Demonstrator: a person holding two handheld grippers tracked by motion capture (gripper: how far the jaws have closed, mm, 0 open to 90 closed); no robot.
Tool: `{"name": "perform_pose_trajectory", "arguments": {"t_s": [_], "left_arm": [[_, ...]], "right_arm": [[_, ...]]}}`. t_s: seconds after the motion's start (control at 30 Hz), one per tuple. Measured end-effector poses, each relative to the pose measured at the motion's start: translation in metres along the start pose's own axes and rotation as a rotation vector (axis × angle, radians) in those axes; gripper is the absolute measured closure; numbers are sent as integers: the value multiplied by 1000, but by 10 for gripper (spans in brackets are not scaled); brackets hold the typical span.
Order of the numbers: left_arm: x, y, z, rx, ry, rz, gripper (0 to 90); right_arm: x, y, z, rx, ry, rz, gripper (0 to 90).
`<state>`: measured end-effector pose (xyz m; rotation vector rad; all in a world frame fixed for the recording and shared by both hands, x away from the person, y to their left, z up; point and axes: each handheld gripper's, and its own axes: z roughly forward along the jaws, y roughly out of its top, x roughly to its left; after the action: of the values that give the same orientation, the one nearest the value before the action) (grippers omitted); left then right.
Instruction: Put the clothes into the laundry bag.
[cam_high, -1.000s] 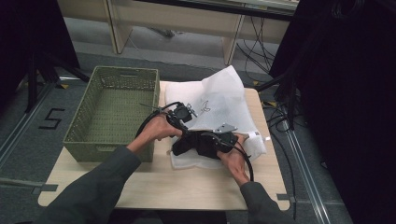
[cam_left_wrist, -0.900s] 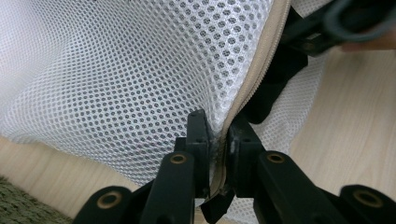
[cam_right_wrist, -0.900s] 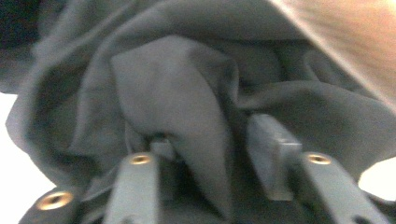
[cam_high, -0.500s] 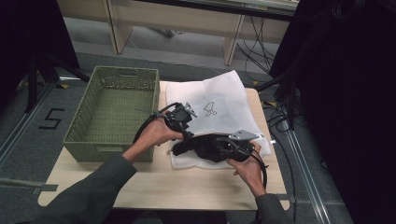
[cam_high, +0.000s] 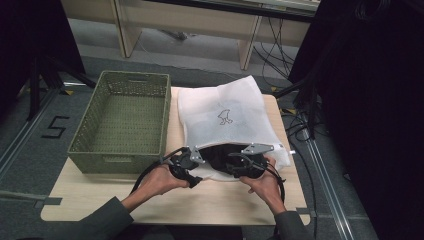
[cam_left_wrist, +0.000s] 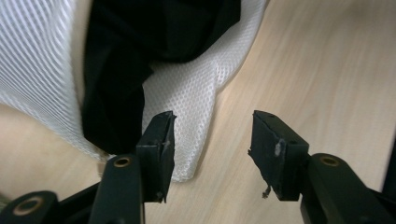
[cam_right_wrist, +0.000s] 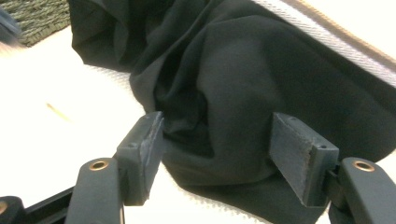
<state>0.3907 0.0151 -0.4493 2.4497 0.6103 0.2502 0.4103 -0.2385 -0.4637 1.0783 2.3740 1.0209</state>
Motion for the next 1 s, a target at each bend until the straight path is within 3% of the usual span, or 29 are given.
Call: {"name": "perform_pose_trajectory", "arguments": {"t_s": [0.07,0.1,0.13,0.23,0.3,0.4,0.43,0.5,0.53,0.63,0.67,0.73,0.77,0.83,0.87,0.97,1.0], "left_arm": [[-1,-5,7,-13,14,-9,473],[0,-7,10,-4,11,-5,473],[2,-8,14,2,10,-6,473],[7,-13,26,-10,31,-44,461],[10,-15,31,-15,19,-59,461],[11,-17,38,3,20,-42,438],[9,-18,41,-11,20,-75,426],[8,-19,45,0,22,-65,418],[8,-19,47,-5,29,-60,424],[8,-18,48,-16,48,-53,512],[8,-17,49,-16,43,-55,545],[11,-17,49,-21,47,-45,641],[12,-17,50,-30,62,-33,697],[13,-17,49,-27,37,-35,801],[12,-17,50,-47,51,-36,841],[9,-16,46,-41,32,-22,868],[9,-16,44,-52,21,-23,870]], "right_arm": [[-2,0,2,-7,-1,-26,361],[-2,0,3,-12,-1,-25,359],[0,-1,3,12,11,10,357],[0,-1,6,6,22,7,350],[1,-1,7,17,26,16,343],[2,-1,10,23,34,26,326],[2,-2,13,24,30,17,322],[3,-2,16,38,40,14,316],[3,-4,21,-2,25,16,311],[3,-2,21,62,38,11,303],[3,-4,27,16,21,11,302],[4,-3,25,64,33,14,299],[5,-3,27,54,32,23,298],[4,-3,29,58,24,-5,298],[5,-3,31,53,29,15,301],[6,-3,37,71,10,4,341],[5,-2,41,91,-3,-33,381]]}}
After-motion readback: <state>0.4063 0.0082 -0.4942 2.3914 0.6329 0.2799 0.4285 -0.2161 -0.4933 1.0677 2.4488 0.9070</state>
